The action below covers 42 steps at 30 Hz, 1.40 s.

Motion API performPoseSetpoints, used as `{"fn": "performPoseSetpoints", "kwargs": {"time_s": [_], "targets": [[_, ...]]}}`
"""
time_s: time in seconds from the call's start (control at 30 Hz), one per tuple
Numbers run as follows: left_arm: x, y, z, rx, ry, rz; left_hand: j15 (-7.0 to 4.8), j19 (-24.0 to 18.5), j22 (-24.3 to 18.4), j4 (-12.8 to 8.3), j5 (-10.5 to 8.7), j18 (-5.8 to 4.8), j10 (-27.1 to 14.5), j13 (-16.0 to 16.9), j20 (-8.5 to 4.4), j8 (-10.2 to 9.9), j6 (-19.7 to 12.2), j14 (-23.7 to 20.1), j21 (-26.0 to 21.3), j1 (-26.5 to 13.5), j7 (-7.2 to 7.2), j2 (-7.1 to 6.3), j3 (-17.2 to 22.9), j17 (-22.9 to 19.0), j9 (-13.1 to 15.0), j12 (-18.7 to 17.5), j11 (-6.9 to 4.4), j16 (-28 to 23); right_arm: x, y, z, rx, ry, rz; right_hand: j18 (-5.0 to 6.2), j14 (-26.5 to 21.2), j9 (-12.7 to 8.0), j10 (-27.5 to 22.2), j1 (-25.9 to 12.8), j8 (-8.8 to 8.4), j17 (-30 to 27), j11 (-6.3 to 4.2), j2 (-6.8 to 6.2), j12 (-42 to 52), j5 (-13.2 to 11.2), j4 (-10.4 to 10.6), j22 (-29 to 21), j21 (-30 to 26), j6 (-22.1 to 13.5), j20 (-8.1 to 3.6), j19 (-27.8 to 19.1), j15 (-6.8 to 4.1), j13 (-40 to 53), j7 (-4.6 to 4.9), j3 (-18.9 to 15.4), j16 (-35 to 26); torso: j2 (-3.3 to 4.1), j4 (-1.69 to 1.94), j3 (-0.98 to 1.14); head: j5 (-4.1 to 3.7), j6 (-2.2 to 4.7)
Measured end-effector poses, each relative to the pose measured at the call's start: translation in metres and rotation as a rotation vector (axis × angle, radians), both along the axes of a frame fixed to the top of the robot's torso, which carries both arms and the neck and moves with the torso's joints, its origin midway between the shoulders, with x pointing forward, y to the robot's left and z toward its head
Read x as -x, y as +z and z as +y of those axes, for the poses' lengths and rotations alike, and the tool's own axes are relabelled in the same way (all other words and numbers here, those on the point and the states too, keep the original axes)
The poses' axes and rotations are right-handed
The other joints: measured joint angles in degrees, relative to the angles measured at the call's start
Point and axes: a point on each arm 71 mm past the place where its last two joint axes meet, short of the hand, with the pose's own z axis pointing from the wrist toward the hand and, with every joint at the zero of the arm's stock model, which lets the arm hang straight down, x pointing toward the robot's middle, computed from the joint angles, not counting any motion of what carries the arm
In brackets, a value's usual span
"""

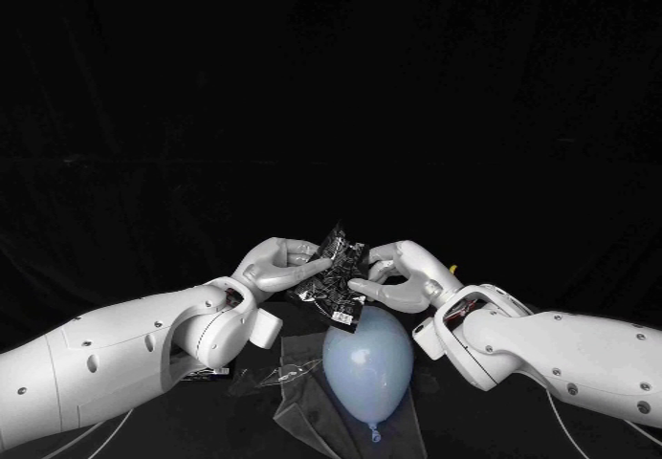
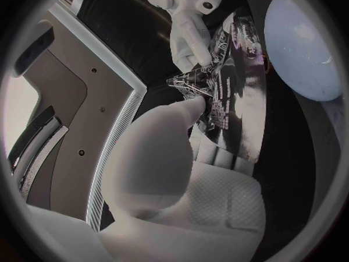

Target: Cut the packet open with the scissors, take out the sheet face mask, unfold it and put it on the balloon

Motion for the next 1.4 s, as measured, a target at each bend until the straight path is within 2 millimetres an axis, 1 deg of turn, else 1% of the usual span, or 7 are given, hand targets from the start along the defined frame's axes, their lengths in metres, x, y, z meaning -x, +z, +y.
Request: {"fn": "performPoseSetpoints", "kwargs": {"time_s": [0.13, 0.57, 0.7, 0.83, 0.97, 1.1, 1.4], "targets": [[0.000, 0.000, 0.000, -0.002, 0.000, -0.002, 0.00, 0.00, 0.00, 0.00, -0.03, 0.00, 0.00, -0.05, 0.00, -0.01, 0.00, 0.00, 0.00, -0.06, 0.00, -0.07, 0.00, 0.00, 0.00, -0.01, 0.00, 0.22, -0.001, 0.000, -0.004, 0.024, -0.033, -0.010, -0.02, -2.70, -1.00, -1.63, 0.78, -0.57, 5.15, -0.66, 0.79, 6.14, 1.01, -0.93, 4.12, 3.89, 0.60, -1.18, 0.12, -0.72, 4.85, -0.62, -0.02, 9.10, 0.00, 0.01, -0.01, -0.01, -0.08], [0.000, 0.000, 0.000, -0.011, -0.003, -0.010, 0.00, -0.01, 0.04, -0.16, 0.12, -0.02, -0.02, -0.08, 0.00, -0.09, -0.01, -0.01, 0.00, 0.12, 0.00, 0.13, 0.16, 0.09, 0.06, 0.32, 0.02, 0.22, -0.006, 0.001, -0.012, 0.089, -0.121, -0.062, -0.09, -8.04, -2.10, -11.39, 0.02, -0.90, 9.71, -0.44, 0.03, 26.12, 0.67, -0.83, 12.39, 10.61, 0.44, -0.97, -3.93, -0.57, 20.54, -0.61, 0.08, 26.08, 0.04, 0.07, -0.03, 0.12, -0.29], [0.000, 0.000, 0.000, -0.014, -0.001, -0.012, 0.01, -0.01, 0.04, -0.16, 0.12, -0.03, -0.02, -0.06, 0.00, -0.15, -0.01, -0.01, 0.00, 0.12, 0.00, 0.27, 0.15, 0.15, 0.45, 0.34, 0.02, 0.21, -0.006, 0.001, -0.015, 0.104, -0.135, -0.076, -0.11, -8.64, -2.25, -12.34, -0.66, -0.90, 9.85, -0.17, -0.65, 27.75, 0.67, -0.33, 12.91, 10.63, -0.16, -0.97, -4.35, -0.37, 21.80, -0.04, -0.42, 27.35, 0.04, 0.08, -0.04, 0.14, -0.26], [-0.001, 0.000, 0.002, -0.016, 0.004, -0.014, 0.01, -0.01, 0.04, -0.16, 0.10, -0.03, -0.03, 0.21, 0.00, -0.09, -0.01, -0.01, 0.00, -0.05, -0.02, 0.44, 0.15, 0.16, 0.45, 0.36, 0.02, 0.21, -0.006, 0.002, -0.018, 0.114, -0.143, -0.083, -0.14, -10.41, -2.38, -14.20, -2.57, -1.23, 9.86, 0.45, -2.55, 29.36, 1.42, 1.34, 13.13, 10.66, -2.02, -0.44, -5.28, 0.33, 23.05, 0.32, -2.09, 28.79, 0.03, 0.09, -0.03, 0.14, -0.24], [-0.002, 0.000, 0.003, -0.017, 0.010, -0.018, 0.01, -0.01, 0.04, -0.16, 0.08, -0.04, -0.02, 0.24, 0.00, 0.01, 0.04, -0.01, 0.00, -0.10, -0.26, 0.50, 0.15, 0.15, 0.45, 0.43, 0.02, 0.21, -0.004, 0.002, -0.022, 0.122, -0.148, -0.086, -0.16, -12.87, -2.59, -16.72, -3.69, -2.14, 9.66, 1.23, -3.67, 30.19, 1.88, 2.91, 13.13, 10.19, -4.44, 0.10, -7.05, 1.15, 23.90, 0.96, -4.47, 29.48, 0.02, 0.08, -0.03, 0.14, -0.23], [-0.003, 0.000, 0.004, -0.018, 0.016, -0.021, 0.01, -0.01, 0.04, -0.16, 0.08, -0.05, -0.02, 0.22, 0.00, 0.02, -0.03, -0.01, 0.00, -0.11, -0.35, 0.50, 0.14, 0.15, 0.45, 0.43, 0.02, 0.21, -0.002, 0.003, -0.028, 0.128, -0.152, -0.088, -0.47, -14.58, -2.64, -18.13, -4.00, -2.47, 8.98, 2.05, -3.99, 30.19, 1.63, 4.13, 12.68, 9.29, -5.32, 0.88, -8.03, 1.84, 24.00, 1.79, -6.53, 29.48, 0.02, 0.07, -0.02, 0.07, -0.20], [-0.003, 0.000, 0.005, -0.019, 0.025, -0.027, 0.01, -0.01, 0.08, -0.16, 0.00, -0.05, -0.03, 0.20, 0.00, 0.02, -0.04, -0.01, 0.00, -0.11, -0.37, 0.49, 0.14, 0.23, 0.45, 0.43, 0.02, 0.21, 0.002, 0.004, -0.039, 0.134, -0.158, -0.086, -0.49, -15.19, -2.65, -18.52, -3.98, -2.47, 8.07, 2.23, -3.96, 31.30, 0.32, 6.49, 12.34, 8.88, -5.59, 1.29, -8.44, 2.27, 24.07, 1.89, -10.26, 30.47, 0.01, 0.02, 0.00, -0.12, -0.09]]}}
